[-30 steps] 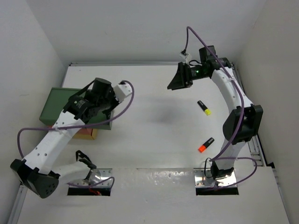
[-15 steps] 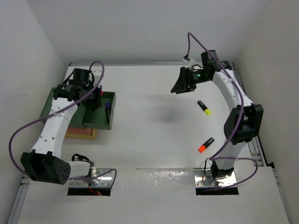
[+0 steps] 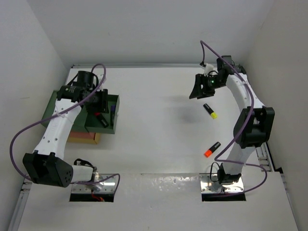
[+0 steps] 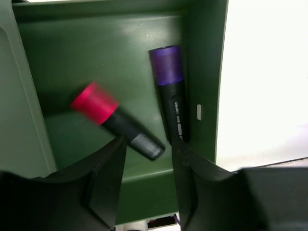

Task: Sort the stationery into containers
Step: Place the pen in the drawer, then pick up the pen from the center of the board, then place the pen in the drawer.

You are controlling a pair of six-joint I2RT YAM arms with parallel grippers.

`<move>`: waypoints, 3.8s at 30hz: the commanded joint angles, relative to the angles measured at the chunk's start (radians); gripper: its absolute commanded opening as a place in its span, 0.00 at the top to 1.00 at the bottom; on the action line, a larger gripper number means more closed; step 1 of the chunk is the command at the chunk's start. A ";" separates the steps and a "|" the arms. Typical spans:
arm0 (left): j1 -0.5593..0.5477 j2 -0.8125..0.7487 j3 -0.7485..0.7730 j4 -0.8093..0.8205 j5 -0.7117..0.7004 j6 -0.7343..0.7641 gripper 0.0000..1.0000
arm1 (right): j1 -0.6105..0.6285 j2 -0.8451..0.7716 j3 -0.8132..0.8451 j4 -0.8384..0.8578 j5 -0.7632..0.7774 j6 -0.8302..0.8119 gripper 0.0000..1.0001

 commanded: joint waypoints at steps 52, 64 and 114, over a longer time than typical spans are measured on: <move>-0.433 -0.148 0.086 0.119 0.406 0.925 0.19 | 0.192 0.024 -0.099 -0.232 -0.443 -0.263 1.00; -0.680 -0.036 0.130 0.112 0.296 0.989 0.29 | 0.431 0.056 0.070 -0.270 -0.561 -0.128 1.00; -0.105 -0.185 -0.014 0.036 -0.114 -0.021 1.00 | 0.026 -0.014 -0.044 -0.350 -0.235 -0.326 0.50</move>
